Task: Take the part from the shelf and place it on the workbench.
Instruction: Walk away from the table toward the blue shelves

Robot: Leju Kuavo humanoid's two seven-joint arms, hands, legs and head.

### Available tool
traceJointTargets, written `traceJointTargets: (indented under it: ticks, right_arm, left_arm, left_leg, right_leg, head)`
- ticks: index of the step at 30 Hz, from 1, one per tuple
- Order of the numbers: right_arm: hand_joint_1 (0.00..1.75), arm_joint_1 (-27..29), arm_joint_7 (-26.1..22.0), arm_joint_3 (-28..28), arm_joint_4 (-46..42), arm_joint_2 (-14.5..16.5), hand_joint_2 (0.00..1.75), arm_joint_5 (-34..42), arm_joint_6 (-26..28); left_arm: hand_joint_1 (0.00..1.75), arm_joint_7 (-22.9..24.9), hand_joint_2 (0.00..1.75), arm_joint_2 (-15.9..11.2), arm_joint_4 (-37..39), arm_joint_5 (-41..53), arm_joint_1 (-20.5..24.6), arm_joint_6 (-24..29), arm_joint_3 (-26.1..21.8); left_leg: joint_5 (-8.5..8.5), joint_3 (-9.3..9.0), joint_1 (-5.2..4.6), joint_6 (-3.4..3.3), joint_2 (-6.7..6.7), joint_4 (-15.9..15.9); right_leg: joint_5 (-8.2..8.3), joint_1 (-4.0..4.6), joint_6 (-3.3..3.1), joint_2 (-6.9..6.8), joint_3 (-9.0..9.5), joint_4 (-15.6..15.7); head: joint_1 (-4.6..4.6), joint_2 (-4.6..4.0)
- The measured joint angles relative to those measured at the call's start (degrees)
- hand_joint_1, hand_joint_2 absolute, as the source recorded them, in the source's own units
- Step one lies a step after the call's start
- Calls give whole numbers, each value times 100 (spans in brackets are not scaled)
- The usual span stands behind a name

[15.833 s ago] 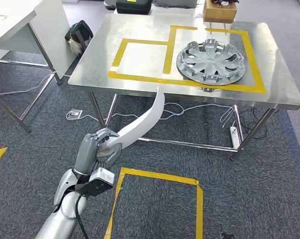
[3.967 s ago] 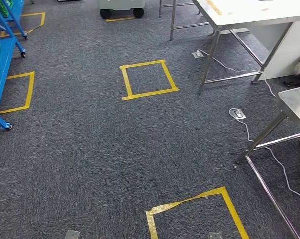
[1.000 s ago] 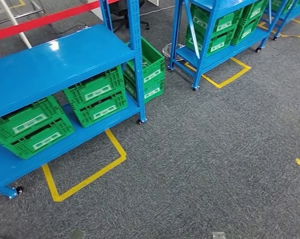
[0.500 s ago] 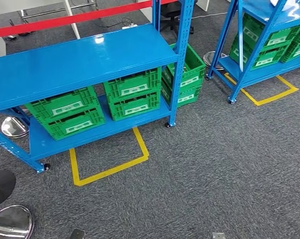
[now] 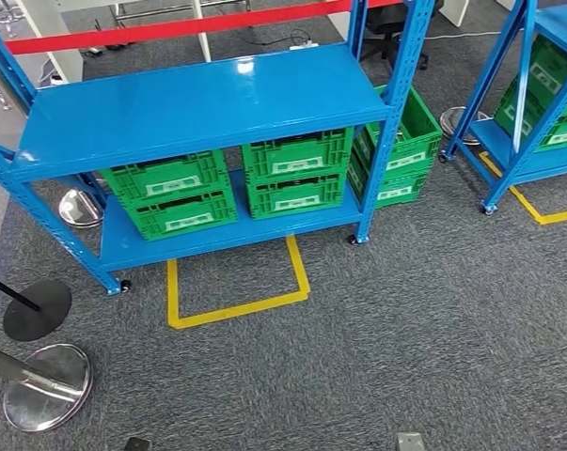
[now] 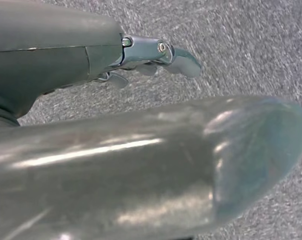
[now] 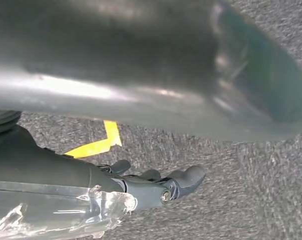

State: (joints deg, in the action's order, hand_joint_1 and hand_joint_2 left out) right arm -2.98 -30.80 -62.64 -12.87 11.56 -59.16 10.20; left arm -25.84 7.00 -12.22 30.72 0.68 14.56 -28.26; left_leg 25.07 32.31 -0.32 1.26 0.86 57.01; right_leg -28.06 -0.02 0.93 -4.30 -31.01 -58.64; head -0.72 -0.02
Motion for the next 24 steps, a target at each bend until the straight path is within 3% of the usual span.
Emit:
traceJointTargets:
  ticks: [2,4,6,8,9,10,12,14,15,19,21,23,24]
  right_arm:
    - [0,1,-9,-4,-1,-12,0,13,-46]
    - [0,4,-9,-7,-4,-32,0,25,-76]
    - [0,16,-13,-12,-5,-63,0,37,-117]
    - [0,38,-20,-26,-4,-91,0,44,-154]
    - [0,49,-23,-34,-4,-102,0,44,-163]
    - [0,58,-25,-43,-4,-109,0,43,-167]
    - [0,62,-26,-50,-5,-127,0,35,-166]
    - [0,46,-27,-51,-5,-141,0,28,-165]
    - [0,38,-28,-51,-4,-144,0,26,-165]
    - [0,38,-34,-57,-4,-146,0,22,-163]
    - [0,35,-37,-60,-4,-148,0,20,-164]
    - [0,35,-38,-62,-4,-147,0,16,-165]
    - [0,38,-39,-63,-4,-148,0,15,-166]
  left_arm:
    - [0,-3,0,42,0,11,-16,45,0]
    - [0,-10,0,85,0,9,-27,101,-1]
    - [0,-22,0,136,0,7,-1,173,-3]
    - [0,-33,0,182,0,16,26,204,-4]
    - [0,-37,0,194,0,29,28,190,-4]
    - [0,-39,0,198,0,40,26,163,-5]
    - [0,-45,0,192,0,57,24,102,-9]
    - [0,-52,0,179,0,58,28,71,-23]
    - [0,-56,0,173,0,59,29,65,-31]
    - [0,-62,0,156,0,60,24,63,-43]
    - [0,-65,0,152,-1,60,32,63,-44]
    - [0,-68,0,152,-1,61,34,63,-44]
    - [0,-68,0,152,0,62,28,63,-44]
  left_leg:
    - [18,-19,-12,-61,-1,-70]
    - [-3,-48,14,-127,-16,-118]
    - [-17,-74,48,-179,-44,-149]
    - [-10,-76,52,-205,-83,-148]
    - [-5,-82,52,-209,-104,-147]
    - [1,-93,54,-206,-127,-145]
    - [25,-128,65,-175,-175,-138]
    - [63,-137,52,-111,-209,-102]
    - [73,-126,42,-80,-219,-84]
    - [131,-67,56,18,-208,4]
    - [414,164,64,68,-170,489]
    - [774,596,67,92,-154,1332]
    - [848,762,67,91,-153,1636]
  right_leg:
    - [11,4,62,-27,17,26]
    - [-54,-3,125,73,-9,-50]
    - [-330,-18,180,278,-265,-573]
    - [-632,-29,215,392,-672,-1356]
    - [-663,-32,226,405,-808,-1583]
    - [-575,-37,234,409,-843,-1588]
    - [-148,-63,251,415,-588,-964]
    - [117,-87,246,459,-249,-247]
    - [142,-91,219,482,-162,-70]
    - [122,-75,36,487,-153,-38]
    - [120,-79,-29,466,-148,-30]
    - [105,-70,-60,444,-149,-30]
    - [97,-65,-69,436,-144,-31]
  head:
    - [1,1]
    - [-12,1]
    - [-47,1]
    - [-70,1]
    - [-72,1]
    - [-73,1]
    - [-73,1]
    - [-81,1]
    - [-82,1]
    - [-66,2]
    - [-43,1]
    - [-29,0]
    - [-29,0]
